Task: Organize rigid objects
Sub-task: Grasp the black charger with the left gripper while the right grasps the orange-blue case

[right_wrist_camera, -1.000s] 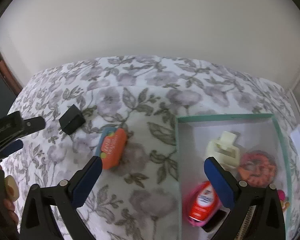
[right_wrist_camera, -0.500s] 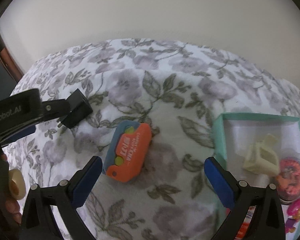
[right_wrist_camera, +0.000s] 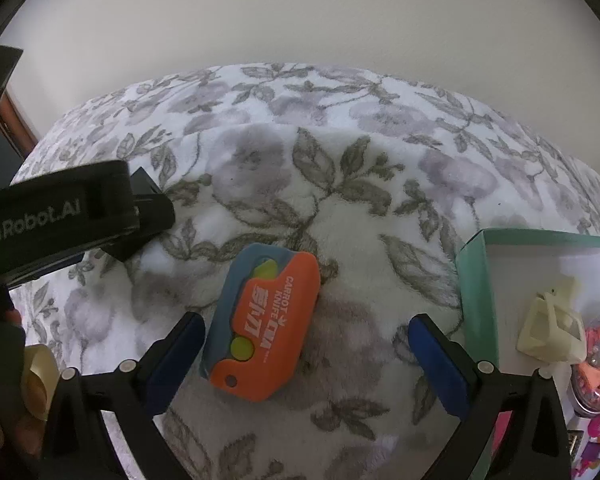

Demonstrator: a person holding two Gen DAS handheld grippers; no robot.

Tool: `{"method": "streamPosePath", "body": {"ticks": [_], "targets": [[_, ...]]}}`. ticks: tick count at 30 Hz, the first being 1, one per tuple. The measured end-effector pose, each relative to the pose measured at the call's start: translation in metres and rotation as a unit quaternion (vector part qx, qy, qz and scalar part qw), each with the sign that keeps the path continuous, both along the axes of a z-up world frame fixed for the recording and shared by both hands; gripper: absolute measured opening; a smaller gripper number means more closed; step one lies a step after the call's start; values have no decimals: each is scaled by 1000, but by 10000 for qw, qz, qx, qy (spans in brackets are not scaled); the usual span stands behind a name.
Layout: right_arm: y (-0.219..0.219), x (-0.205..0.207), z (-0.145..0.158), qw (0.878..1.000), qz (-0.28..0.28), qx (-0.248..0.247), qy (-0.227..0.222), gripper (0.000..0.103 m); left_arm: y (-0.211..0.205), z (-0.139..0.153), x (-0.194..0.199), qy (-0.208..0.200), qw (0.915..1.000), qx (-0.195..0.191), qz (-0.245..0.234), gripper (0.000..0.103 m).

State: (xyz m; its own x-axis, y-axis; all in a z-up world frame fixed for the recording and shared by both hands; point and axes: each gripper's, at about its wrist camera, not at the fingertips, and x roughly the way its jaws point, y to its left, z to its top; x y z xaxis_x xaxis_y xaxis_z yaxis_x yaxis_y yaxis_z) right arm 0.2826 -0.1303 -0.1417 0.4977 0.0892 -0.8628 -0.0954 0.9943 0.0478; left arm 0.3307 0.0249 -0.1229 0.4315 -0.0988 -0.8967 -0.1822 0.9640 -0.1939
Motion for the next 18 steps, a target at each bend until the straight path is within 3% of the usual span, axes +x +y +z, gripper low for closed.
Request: {"method": "streamPosePath", "body": {"ticks": [6, 9, 11, 18], "targets": [[-1, -2, 3, 9999, 7, 9, -103, 82, -2, 0, 4, 5, 10000, -19, 32, 73], [-4, -3, 4, 9999, -32, -2, -132, 72, 0, -1, 2, -65, 9999, -89, 94, 72], [-7, -3, 6, 9998, -98, -26, -162, 58, 1, -1, 3, -106, 9998, -148, 106, 72], [-15, -3, 7, 9997, -157, 51, -156, 45, 1, 3, -5, -170, 9997, -146, 72, 72]]}}
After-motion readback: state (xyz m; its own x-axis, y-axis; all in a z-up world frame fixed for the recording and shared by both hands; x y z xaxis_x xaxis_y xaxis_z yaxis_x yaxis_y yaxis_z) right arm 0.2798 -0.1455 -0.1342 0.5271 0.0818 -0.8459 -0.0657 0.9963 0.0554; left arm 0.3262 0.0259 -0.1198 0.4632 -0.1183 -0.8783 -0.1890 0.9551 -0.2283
